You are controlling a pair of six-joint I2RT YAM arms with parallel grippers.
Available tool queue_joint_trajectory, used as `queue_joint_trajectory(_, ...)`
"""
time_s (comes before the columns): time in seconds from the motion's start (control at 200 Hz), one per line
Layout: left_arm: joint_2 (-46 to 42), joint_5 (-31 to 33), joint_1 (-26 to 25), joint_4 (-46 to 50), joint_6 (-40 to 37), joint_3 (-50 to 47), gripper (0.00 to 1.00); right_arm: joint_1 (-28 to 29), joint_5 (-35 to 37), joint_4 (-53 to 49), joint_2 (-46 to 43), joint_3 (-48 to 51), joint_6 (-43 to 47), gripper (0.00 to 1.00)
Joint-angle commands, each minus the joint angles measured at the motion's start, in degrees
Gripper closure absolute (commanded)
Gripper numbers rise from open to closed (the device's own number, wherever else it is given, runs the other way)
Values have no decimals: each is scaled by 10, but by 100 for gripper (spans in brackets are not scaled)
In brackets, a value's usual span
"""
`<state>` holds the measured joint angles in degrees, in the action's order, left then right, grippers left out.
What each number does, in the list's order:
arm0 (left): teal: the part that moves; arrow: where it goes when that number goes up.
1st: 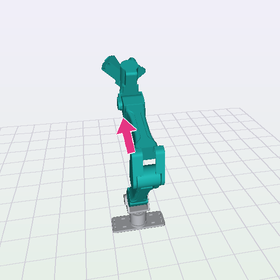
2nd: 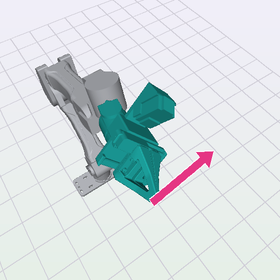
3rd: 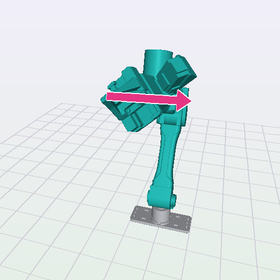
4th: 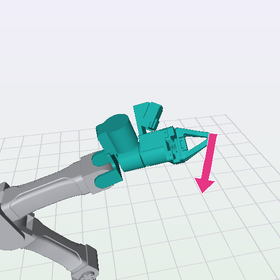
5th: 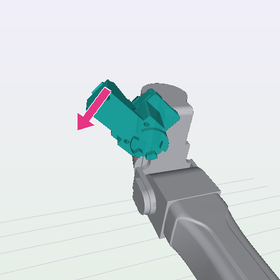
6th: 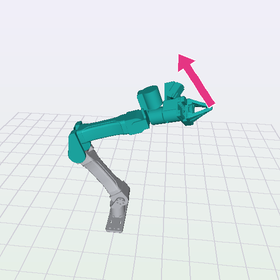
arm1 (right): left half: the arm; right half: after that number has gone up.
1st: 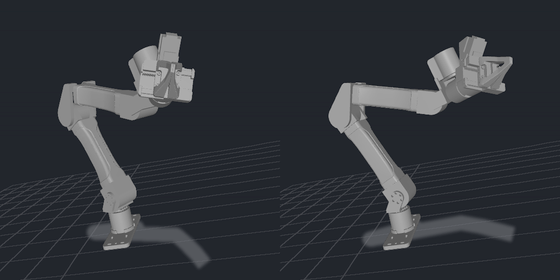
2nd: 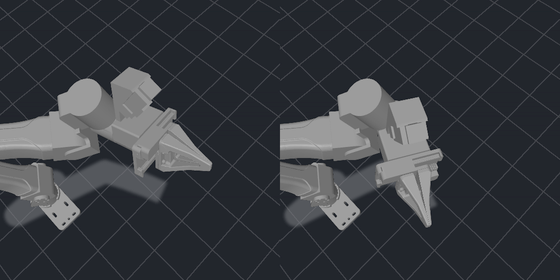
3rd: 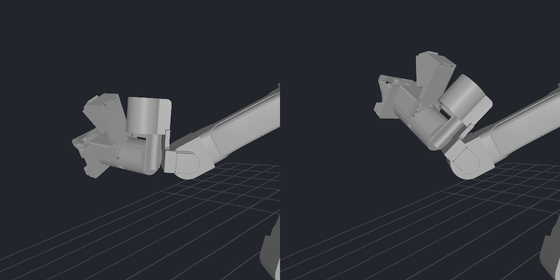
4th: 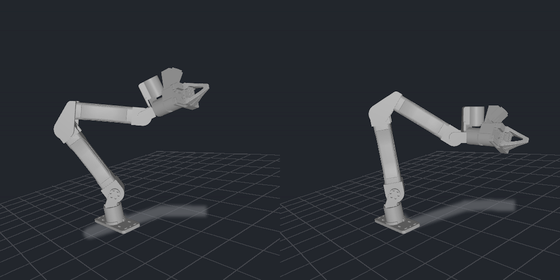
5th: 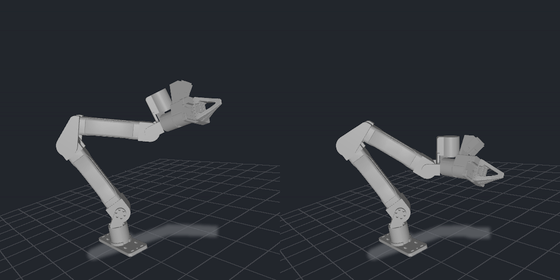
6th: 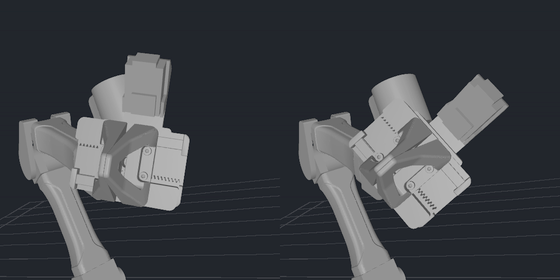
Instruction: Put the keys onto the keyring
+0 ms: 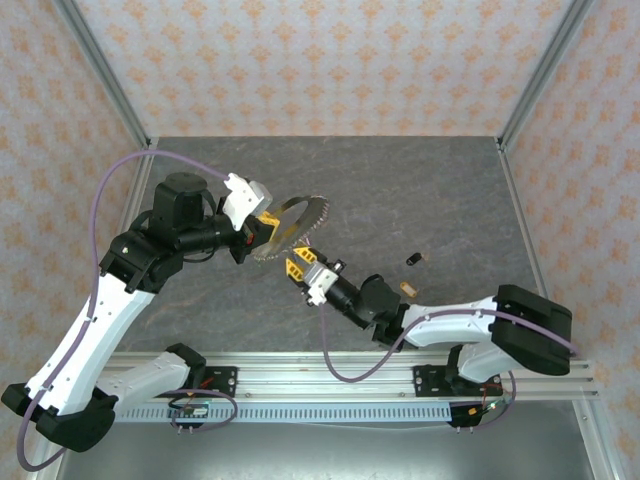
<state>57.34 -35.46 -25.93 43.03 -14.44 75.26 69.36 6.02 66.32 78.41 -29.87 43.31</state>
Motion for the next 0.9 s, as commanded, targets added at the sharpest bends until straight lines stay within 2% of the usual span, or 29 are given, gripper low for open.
queue_joint_trajectory(0.0, -15, 3, -3, -27, 5, 2, 100, 3, 15, -14, -13, 7, 10, 80)
queue_joint_trajectory(0.15, -15, 0, -3, -29, 9, 4, 100, 3, 32, -19, -1, -1, 33, 87)
queue_joint_trajectory(0.571, -15, 1, -3, -27, 10, 6, 100, -1, 16, 5, 35, -25, 32, 84)
queue_joint_trajectory(0.896, -14, -1, -3, -28, 11, 6, 100, -17, 33, 23, 42, -30, 9, 82)
